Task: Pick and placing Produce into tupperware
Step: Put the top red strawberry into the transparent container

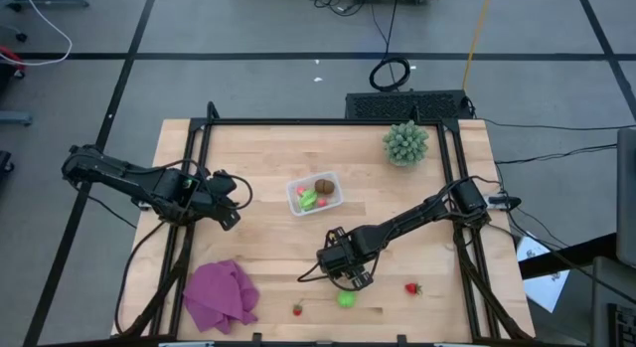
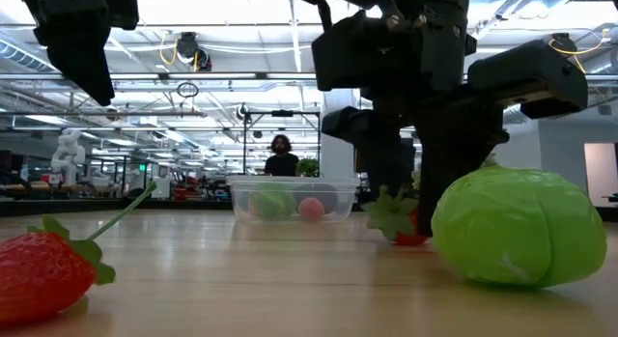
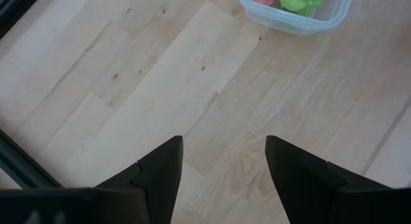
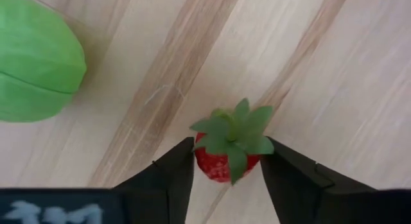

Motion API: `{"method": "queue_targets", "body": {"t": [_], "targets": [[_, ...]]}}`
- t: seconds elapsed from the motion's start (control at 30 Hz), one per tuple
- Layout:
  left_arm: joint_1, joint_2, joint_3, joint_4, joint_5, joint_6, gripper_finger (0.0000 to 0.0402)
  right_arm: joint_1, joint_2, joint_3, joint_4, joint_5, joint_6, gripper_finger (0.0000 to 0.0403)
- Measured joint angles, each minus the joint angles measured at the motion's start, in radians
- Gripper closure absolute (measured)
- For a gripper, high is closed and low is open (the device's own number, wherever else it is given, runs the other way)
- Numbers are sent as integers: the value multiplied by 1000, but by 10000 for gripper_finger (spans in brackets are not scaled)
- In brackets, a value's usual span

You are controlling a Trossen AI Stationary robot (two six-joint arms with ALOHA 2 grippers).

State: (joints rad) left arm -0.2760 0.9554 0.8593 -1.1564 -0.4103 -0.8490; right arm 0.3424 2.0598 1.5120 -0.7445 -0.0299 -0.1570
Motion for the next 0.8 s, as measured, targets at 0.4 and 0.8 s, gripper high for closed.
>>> {"method": "queue_targets", "body": {"t": [0.4,0.8], "targets": [[0,0,0,1,0,0,174,-3,0,0,0,9,-4,257],[0,0,0,1,0,0,174,-21,0,148,-135,205,-90,254]]}}
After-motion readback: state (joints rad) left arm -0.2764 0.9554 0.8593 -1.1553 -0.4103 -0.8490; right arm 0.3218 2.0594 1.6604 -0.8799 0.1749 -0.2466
